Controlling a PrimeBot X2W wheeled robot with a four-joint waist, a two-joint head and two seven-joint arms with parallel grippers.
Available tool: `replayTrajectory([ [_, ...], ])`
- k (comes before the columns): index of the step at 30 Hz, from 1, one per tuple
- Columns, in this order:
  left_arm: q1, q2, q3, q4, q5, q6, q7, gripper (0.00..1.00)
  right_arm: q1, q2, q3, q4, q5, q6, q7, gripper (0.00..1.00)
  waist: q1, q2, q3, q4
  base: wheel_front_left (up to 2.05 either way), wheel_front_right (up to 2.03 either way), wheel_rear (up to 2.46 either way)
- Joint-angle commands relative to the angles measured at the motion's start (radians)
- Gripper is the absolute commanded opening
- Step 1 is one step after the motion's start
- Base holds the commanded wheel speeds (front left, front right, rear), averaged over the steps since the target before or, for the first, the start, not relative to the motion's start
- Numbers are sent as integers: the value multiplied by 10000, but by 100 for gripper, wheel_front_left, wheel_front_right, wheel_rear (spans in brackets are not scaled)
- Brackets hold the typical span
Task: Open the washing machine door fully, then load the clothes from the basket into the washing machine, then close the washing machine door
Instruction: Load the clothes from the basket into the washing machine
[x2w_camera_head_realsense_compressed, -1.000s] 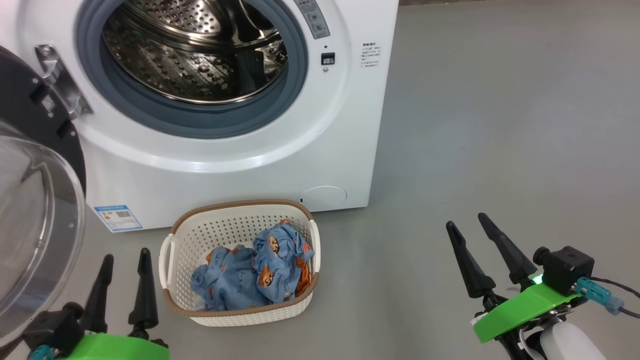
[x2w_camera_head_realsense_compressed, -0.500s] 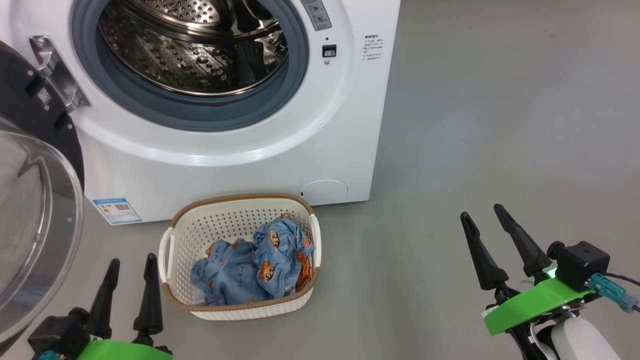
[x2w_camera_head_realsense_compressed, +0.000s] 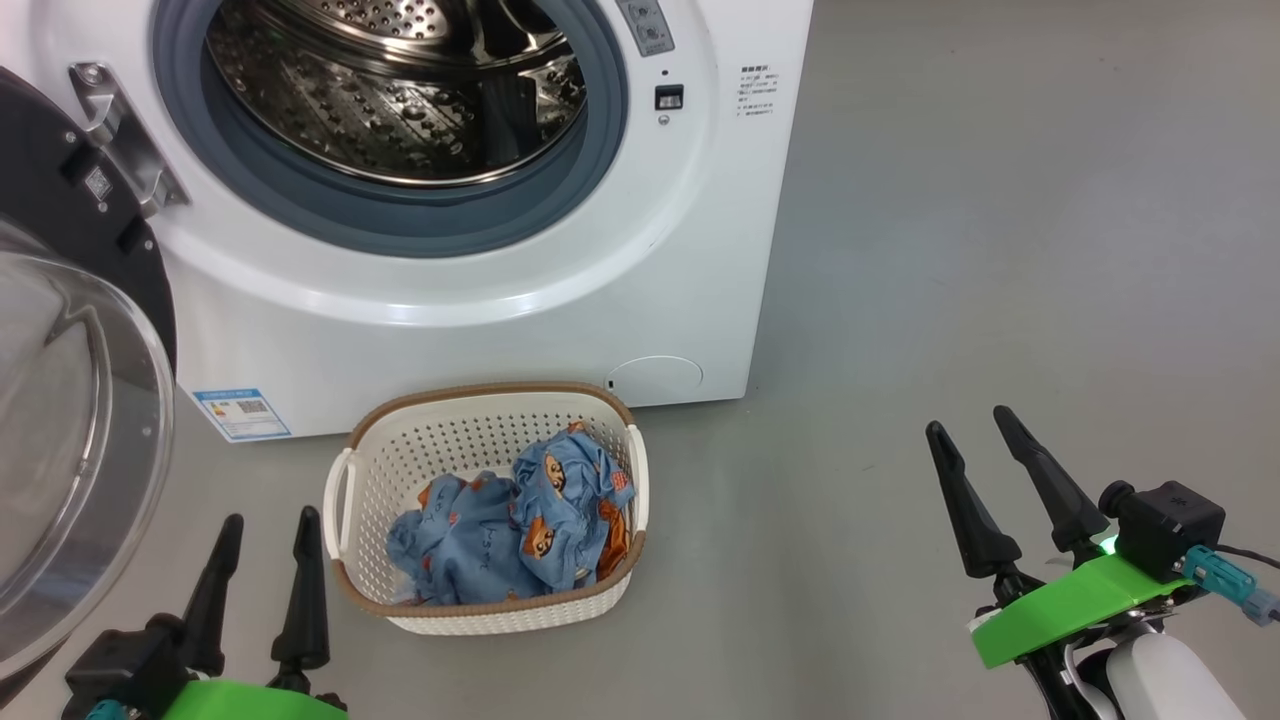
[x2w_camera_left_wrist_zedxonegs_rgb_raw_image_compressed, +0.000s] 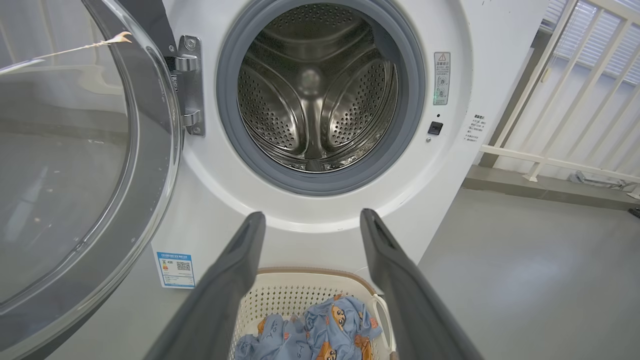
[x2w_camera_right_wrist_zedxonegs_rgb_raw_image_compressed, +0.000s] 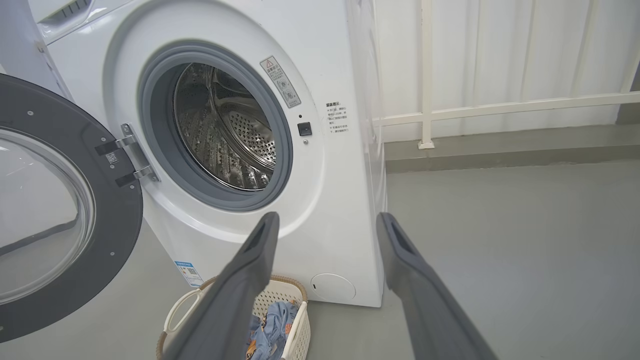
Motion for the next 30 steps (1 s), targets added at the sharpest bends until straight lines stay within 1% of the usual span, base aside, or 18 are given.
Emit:
replayTrajectory([
  [1, -252, 174, 383, -266, 109, -82, -82, 100, -84, -77, 159, -272, -77, 63, -120, 100, 0, 0, 3, 6, 0, 0, 0],
  [13, -290, 71, 604, -260, 409, -181, -82, 100, -137, -78, 147, -290, -90, 63, -120, 100, 0, 0, 18, 83, 0, 0, 0],
  [30, -288, -46, 738, -202, 511, -276, -82, 100, -123, -77, 141, -290, -37, 63, -120, 100, 0, 0, -10, 155, 9, -9, 0],
])
